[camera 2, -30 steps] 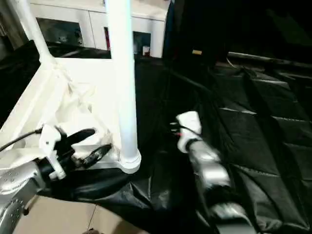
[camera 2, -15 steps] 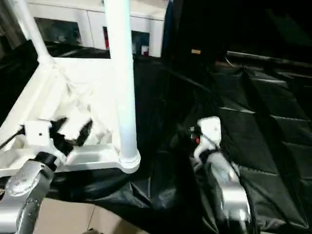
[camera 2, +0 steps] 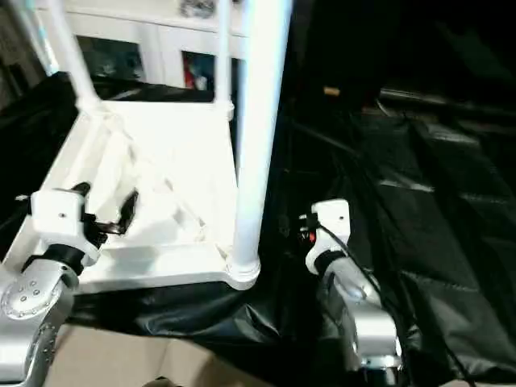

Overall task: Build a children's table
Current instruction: Rotate table base

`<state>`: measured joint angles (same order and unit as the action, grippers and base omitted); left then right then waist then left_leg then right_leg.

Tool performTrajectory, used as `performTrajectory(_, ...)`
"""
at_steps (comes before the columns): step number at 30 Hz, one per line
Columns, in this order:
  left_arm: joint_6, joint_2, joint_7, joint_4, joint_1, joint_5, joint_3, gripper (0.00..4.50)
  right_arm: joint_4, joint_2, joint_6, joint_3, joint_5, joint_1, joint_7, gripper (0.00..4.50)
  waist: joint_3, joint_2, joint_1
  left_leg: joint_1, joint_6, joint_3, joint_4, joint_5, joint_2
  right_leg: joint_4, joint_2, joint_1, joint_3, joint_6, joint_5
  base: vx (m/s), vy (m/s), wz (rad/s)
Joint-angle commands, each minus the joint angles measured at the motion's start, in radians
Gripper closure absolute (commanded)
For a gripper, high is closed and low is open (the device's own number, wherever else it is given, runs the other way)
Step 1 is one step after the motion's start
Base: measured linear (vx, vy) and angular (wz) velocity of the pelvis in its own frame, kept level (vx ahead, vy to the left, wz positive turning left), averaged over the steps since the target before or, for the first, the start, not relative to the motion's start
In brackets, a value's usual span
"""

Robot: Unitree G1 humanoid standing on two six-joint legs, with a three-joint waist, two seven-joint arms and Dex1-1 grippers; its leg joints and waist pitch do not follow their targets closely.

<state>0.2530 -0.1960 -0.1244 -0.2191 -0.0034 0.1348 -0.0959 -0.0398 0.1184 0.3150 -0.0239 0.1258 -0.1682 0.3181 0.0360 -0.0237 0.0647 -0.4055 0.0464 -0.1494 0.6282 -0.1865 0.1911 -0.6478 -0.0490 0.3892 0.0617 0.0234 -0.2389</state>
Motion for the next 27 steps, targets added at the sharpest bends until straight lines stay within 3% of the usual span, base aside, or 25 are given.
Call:
performTrajectory(1, 0.021, 0.005, 0.008, -0.014, 0.004, -0.005, 0.020, 0.01, 0.003, 0.031, 0.006, -0.010, 0.004, 0.003, 0.020, 0.82, -0.058, 0.005, 0.006, 0.011, -0.133, 0.004, -0.063, -0.195, 0.021, 0.092, -0.103, -0.021, -0.061, 0.158, 0.066, -0.062, -0.115, -0.06)
performTrajectory(2, 0.019, -0.001, 0.003, -0.015, 0.008, -0.015, 0.030, 0.01, -0.003, 0.036, 0.011, -0.013, 0.009, -0.004, 0.022, 0.82, -0.053, -0.017, 0.046, 0.003, -0.080, -0.004, -0.032, -0.138, -0.011, 0.136, -0.166, -0.041, -0.085, 0.060, -0.168, -0.068, -0.123, -0.09)
performTrajectory(3, 0.018, -0.003, 0.002, -0.015, 0.009, -0.017, 0.032, 0.01, -0.004, 0.037, 0.014, -0.014, 0.010, -0.005, 0.021, 0.82, -0.051, -0.024, 0.053, 0.000, -0.060, 0.001, -0.039, -0.112, 0.000, 0.136, -0.164, -0.042, -0.091, 0.003, -0.274, -0.068, -0.123, -0.09)
performTrajectory(4, 0.021, -0.001, -0.001, -0.020, 0.011, -0.015, 0.034, 0.01, -0.008, 0.043, 0.014, -0.012, 0.013, -0.008, 0.024, 0.82, -0.043, -0.029, 0.056, -0.005, -0.016, -0.003, -0.060, -0.095, 0.002, 0.146, -0.131, -0.039, -0.068, -0.077, -0.481, -0.065, -0.113, -0.13)
performTrajectory(5, 0.022, -0.001, -0.001, -0.021, 0.012, -0.014, 0.035, 0.01, -0.008, 0.044, 0.015, -0.012, 0.013, -0.008, 0.025, 0.82, -0.039, -0.019, 0.058, -0.001, 0.003, -0.001, -0.070, -0.110, 0.008, 0.148, -0.125, -0.033, -0.061, -0.090, -0.542, -0.057, -0.069, -0.15)
performTrajectory(6, 0.025, 0.002, -0.001, -0.023, 0.012, -0.015, 0.034, 0.01, -0.008, 0.046, 0.019, -0.012, 0.015, -0.009, 0.028, 0.82, -0.036, -0.008, 0.052, 0.015, 0.041, 0.002, -0.090, -0.194, 0.018, 0.152, -0.099, -0.021, -0.040, -0.083, -0.579, -0.057, -0.069, -0.15)
performTrajectory(8, 0.028, 0.002, -0.005, -0.025, 0.015, -0.016, 0.031, 0.01, -0.002, 0.041, 0.031, -0.010, 0.024, -0.006, 0.036, 0.82, -0.034, -0.001, 0.045, 0.026, 0.055, 0.009, -0.106, -0.271, 0.026, 0.146, -0.085, -0.021, -0.031, -0.049, -0.516, 0.000, 0.000, 0.00)
performTrajectory(9, 0.035, 0.000, -0.012, -0.029, 0.017, -0.014, 0.032, 0.01, 0.005, 0.038, 0.037, -0.004, 0.034, -0.001, 0.048, 0.82, -0.033, -0.001, 0.042, 0.031, 0.058, 0.014, -0.114, -0.322, 0.032, 0.142, -0.081, -0.020, -0.028, -0.027, -0.478, 0.000, 0.000, 0.00)
performTrajectory(13, 0.015, -0.042, -0.072, -0.029, 0.034, -0.022, 0.072, 0.01, 0.002, 0.037, 0.029, 0.012, 0.039, 0.007, 0.066, 0.82, -0.032, 0.007, 0.041, 0.045, 0.061, 0.021, -0.126, -0.394, 0.041, 0.134, -0.087, -0.022, -0.032, 0.026, -0.396, 0.000, 0.000, 0.00)
performTrajectory(15, 0.002, -0.068, -0.162, -0.037, 0.044, 0.025, 0.091, 0.01, -0.002, 0.043, 0.016, 0.019, 0.037, 0.008, 0.081, 0.82, -0.034, 0.003, 0.040, 0.042, 0.061, 0.021, -0.131, -0.376, 0.044, 0.129, -0.088, -0.029, -0.036, 0.046, -0.329, 0.000, 0.000, 0.00)
performTrajectory(16, 0.016, -0.079, -0.211, -0.037, 0.043, 0.064, 0.090, 0.01, -0.003, 0.048, 0.009, 0.021, 0.037, 0.007, 0.090, 0.82, -0.039, 0.007, 0.044, 0.048, 0.061, 0.017, -0.129, -0.360, 0.045, 0.123, -0.088, -0.026, -0.038, 0.062, -0.286, 0.000, 0.000, 0.00)
performTrajectory(18, 0.006, -0.153, -0.368, -0.013, 0.026, 0.100, 0.123, 0.01, -0.006, 0.067, 0.000, 0.023, 0.047, 0.000, 0.129, 0.82, -0.041, 0.005, 0.051, 0.047, 0.059, 0.010, -0.127, -0.322, 0.043, 0.116, -0.088, -0.025, -0.046, 0.078, -0.226, 0.000, 0.000, 0.00)
performTrajectory(20, -0.020, -0.222, -0.503, 0.048, -0.021, 0.107, 0.150, 0.01, -0.006, 0.106, 0.009, 0.040, 0.055, -0.009, 0.189, 0.82, -0.043, 0.007, 0.049, 0.047, 0.053, 0.006, -0.126, -0.291, 0.041, 0.110, -0.084, -0.028, -0.049, 0.087, -0.172, 0.000, 0.000, 0.00)
performTrajectory(22, -0.027, -0.243, -0.549, 0.075, -0.042, 0.112, 0.156, 0.01, -0.006, 0.123, 0.012, 0.048, 0.058, -0.012, 0.214, 0.82, -0.046, 0.011, 0.052, 0.047, 0.048, 0.002, -0.122, -0.247, 0.039, 0.101, -0.083, -0.031, -0.051, 0.097, -0.104, 0.000, 0.000, 0.00)
performTrajectory(24, -0.077, -0.315, -0.653, 0.168, -0.106, 0.067, 0.200, 0.01, -0.012, 0.174, 0.002, 0.072, 0.052, -0.017, 0.286, 0.82, -0.045, 0.010, 0.048, 0.043, 0.045, 0.000, -0.121, -0.223, 0.037, 0.098, -0.085, -0.039, -0.050, 0.105, -0.069, 0.000, 0.000, 0.00)
performTrajectory(25, -0.086, -0.335, -0.693, 0.195, -0.123, 0.059, 0.215, 0.01, -0.012, 0.190, 0.001, 0.078, 0.050, -0.017, 0.308, 0.82, -0.045, 0.014, 0.049, 0.043, 0.044, 0.001, -0.121, -0.221, 0.036, 0.100, -0.085, -0.041, -0.049, 0.103, -0.075, 0.000, 0.000, 0.00)
performTrajectory(27, -0.089, -0.373, -0.779, 0.250, -0.162, 0.056, 0.246, 0.01, -0.010, 0.222, -0.003, 0.090, 0.052, -0.014, 0.357, 0.82, -0.046, 0.014, 0.046, 0.046, 0.042, -0.002, -0.119, -0.220, 0.038, 0.097, -0.087, -0.041, -0.051, 0.110, -0.071, 0.000, 0.000, 0.00)
